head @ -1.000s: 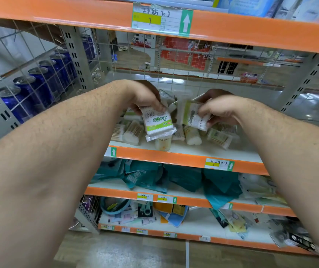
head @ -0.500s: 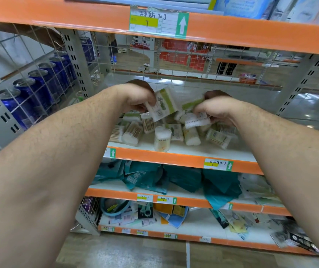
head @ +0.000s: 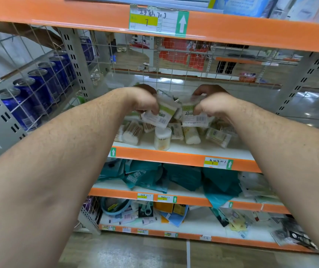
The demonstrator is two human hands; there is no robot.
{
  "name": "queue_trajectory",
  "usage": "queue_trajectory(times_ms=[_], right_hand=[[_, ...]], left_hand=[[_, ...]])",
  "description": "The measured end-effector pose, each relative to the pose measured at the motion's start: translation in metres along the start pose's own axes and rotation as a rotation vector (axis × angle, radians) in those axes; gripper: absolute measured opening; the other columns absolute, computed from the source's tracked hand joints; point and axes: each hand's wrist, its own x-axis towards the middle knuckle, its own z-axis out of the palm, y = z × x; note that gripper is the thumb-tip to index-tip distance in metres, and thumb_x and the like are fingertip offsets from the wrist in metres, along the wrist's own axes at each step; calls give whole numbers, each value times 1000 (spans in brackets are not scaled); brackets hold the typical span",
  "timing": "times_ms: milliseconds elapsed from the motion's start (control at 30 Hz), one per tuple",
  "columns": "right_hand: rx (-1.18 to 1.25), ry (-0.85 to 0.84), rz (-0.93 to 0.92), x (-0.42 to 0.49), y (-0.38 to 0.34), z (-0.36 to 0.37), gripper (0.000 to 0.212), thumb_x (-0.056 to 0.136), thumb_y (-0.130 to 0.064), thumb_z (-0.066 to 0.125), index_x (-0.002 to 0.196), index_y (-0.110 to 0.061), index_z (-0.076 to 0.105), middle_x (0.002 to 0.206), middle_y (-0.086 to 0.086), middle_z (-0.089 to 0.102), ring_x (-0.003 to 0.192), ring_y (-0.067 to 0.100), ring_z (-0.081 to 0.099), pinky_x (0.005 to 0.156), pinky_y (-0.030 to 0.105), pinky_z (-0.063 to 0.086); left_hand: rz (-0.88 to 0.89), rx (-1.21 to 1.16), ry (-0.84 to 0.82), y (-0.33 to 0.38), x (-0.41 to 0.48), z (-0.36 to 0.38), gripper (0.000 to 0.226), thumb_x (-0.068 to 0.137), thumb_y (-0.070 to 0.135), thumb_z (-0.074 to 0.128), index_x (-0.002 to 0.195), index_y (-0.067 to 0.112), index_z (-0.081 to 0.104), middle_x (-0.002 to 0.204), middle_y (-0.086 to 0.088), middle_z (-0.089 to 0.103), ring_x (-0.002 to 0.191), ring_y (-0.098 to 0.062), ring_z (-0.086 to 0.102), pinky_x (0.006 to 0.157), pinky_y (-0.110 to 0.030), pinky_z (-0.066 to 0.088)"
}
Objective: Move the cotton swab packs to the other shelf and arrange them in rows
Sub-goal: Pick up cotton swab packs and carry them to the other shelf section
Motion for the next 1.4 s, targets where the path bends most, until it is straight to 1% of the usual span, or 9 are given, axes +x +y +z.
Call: queue_trajectory(times_ms=[100,200,300,433,567,767,1000,1300,1400], right_hand=[[24,2,-17,0,1,-1,46,74,-2,78,111,-22,61,101,2,60,78,18,68,58,27,56],[-15,-21,-14,1,3,-1,48,76,-4,78,118,-19,61,106,5,62,80,20,70,71,35,62],[-42,-38,1,2,4,-6,33,81,-10,74,112,-15,65,103,7,67,82,21,71,75,38,62],[-42,-24,26,-5,8,-14,25,83,-12,71,108,-12,67,99,8,69,80,19,71,69,35,62],[-102,8,33,-21,17,-24,21,82,-8,73,101,-13,65,94,4,66,72,14,66,46,20,50],[-124,14,112,-53,50,-47,28,80,2,73,105,-8,66,98,11,66,80,28,69,65,43,62],[-85,150,229,-111,138,-111,18,80,5,71,92,-7,68,95,11,68,80,25,69,58,35,61],[-142,346,406,-226,298,-228,19,82,8,62,97,-3,68,74,3,64,53,11,55,44,19,46],[-198,389,425,-267,344,-267,18,89,3,59,104,-5,67,72,-4,60,57,8,53,53,23,43]], left_hand=[[-71,-74,-106,-1,0,2,23,90,-1,62,112,-1,61,111,-15,68,87,-22,71,74,-28,58],[-40,-37,-94,2,2,5,40,89,-1,62,128,1,55,109,-17,67,84,-25,74,81,-37,61],[22,-41,-59,10,1,6,22,92,6,61,114,8,59,103,-12,67,81,-24,74,72,-32,61],[77,36,-84,24,-2,5,17,94,16,62,110,13,61,98,-2,64,83,-16,71,66,-23,56],[117,68,-106,36,0,8,25,93,12,63,118,10,62,100,-2,66,89,-18,69,74,-25,56],[170,98,-184,72,10,38,21,93,7,62,114,6,62,100,-10,69,84,-22,71,73,-31,60],[415,216,-184,175,7,108,11,81,7,74,91,5,71,89,-15,73,68,-21,70,56,-25,57],[654,308,-275,368,-24,261,9,75,7,76,73,16,73,72,-5,71,63,-17,70,59,-25,58],[715,314,-297,427,-36,315,10,76,7,74,70,15,71,70,-5,68,59,-14,66,57,-23,58]])
